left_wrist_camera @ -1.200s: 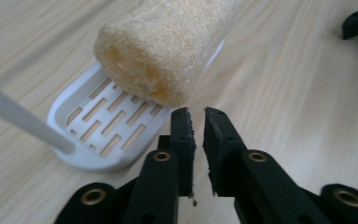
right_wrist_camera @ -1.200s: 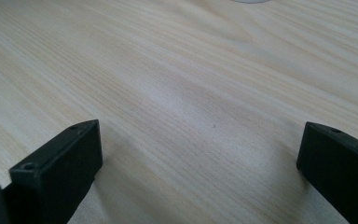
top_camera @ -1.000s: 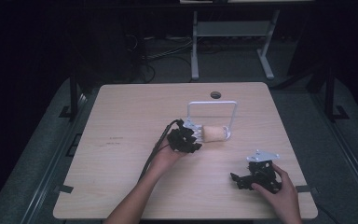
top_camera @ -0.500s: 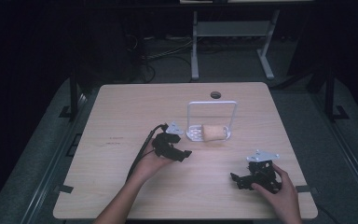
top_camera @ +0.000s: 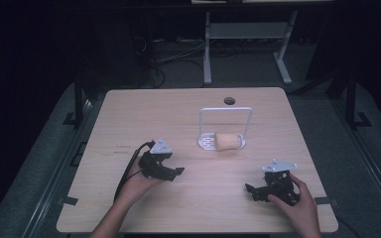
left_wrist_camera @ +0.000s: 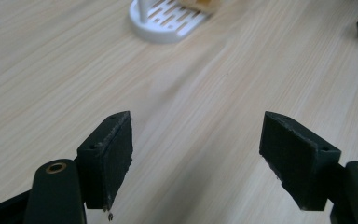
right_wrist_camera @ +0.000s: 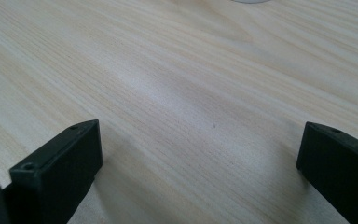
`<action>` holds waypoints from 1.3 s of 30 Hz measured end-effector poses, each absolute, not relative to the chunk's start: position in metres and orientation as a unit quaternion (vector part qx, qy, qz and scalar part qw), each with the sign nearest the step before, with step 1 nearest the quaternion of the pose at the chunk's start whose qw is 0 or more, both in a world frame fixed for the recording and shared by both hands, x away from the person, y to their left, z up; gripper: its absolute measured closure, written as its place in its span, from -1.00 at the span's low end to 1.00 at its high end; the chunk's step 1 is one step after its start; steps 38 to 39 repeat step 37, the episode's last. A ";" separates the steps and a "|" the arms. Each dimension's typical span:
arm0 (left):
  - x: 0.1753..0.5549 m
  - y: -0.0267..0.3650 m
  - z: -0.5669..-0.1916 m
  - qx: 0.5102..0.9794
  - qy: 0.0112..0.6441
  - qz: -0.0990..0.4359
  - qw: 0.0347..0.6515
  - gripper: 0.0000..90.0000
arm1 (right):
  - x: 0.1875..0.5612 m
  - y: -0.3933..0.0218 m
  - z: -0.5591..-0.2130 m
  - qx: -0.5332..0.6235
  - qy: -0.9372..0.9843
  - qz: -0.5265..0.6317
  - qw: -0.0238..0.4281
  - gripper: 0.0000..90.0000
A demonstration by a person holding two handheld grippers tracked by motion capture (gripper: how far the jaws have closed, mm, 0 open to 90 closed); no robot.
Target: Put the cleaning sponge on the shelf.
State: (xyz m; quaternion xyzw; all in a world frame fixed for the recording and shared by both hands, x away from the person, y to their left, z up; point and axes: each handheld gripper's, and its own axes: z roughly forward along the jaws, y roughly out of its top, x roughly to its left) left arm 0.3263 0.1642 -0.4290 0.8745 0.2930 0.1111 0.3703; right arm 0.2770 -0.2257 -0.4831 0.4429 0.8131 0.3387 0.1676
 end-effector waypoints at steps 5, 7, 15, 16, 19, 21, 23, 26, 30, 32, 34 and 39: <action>0.320 0.179 -0.433 0.871 0.299 0.118 0.371 -0.45 | 0.277 -0.226 -0.483 0.443 0.813 0.339 0.168 -1.00; 0.316 0.187 -0.435 0.871 0.302 0.124 0.367 -0.45 | 0.277 -0.226 -0.483 0.443 0.813 0.339 0.167 -1.00; 0.302 0.217 -0.446 0.868 0.323 0.132 0.354 -0.60 | 0.277 -0.226 -0.483 0.443 0.813 0.339 0.167 -1.00; 0.300 0.221 -0.448 0.867 0.326 0.133 0.353 -0.62 | 0.277 -0.226 -0.483 0.443 0.813 0.339 0.167 -1.00; 0.295 0.231 -0.451 0.867 0.331 0.137 0.348 -0.64 | 0.277 -0.226 -0.483 0.443 0.813 0.339 0.167 -1.00; 0.290 0.241 -0.454 0.865 0.339 0.143 0.342 -0.68 | 0.277 -0.226 -0.483 0.444 0.813 0.339 0.167 -1.00; 0.286 0.247 -0.457 0.861 0.347 0.146 0.341 -0.71 | 0.277 -0.226 -0.483 0.443 0.813 0.339 0.167 -1.00; 0.284 0.254 -0.459 0.860 0.355 0.142 0.337 -0.71 | 0.277 -0.226 -0.483 0.442 0.813 0.339 0.168 -1.00; 0.284 0.260 -0.462 0.858 0.361 0.146 0.335 -0.72 | 0.277 -0.226 -0.483 0.443 0.813 0.338 0.167 -1.00; 0.285 0.261 -0.466 0.860 0.363 0.145 0.327 -0.71 | 0.277 -0.226 -0.483 0.443 0.813 0.339 0.167 -1.00; 0.286 0.262 -0.468 0.861 0.364 0.144 0.325 -0.71 | 0.277 -0.226 -0.483 0.443 0.813 0.339 0.167 -1.00; 0.286 0.264 -0.470 0.858 0.365 0.145 0.331 -0.72 | 0.277 -0.226 -0.483 0.443 0.813 0.339 0.167 -1.00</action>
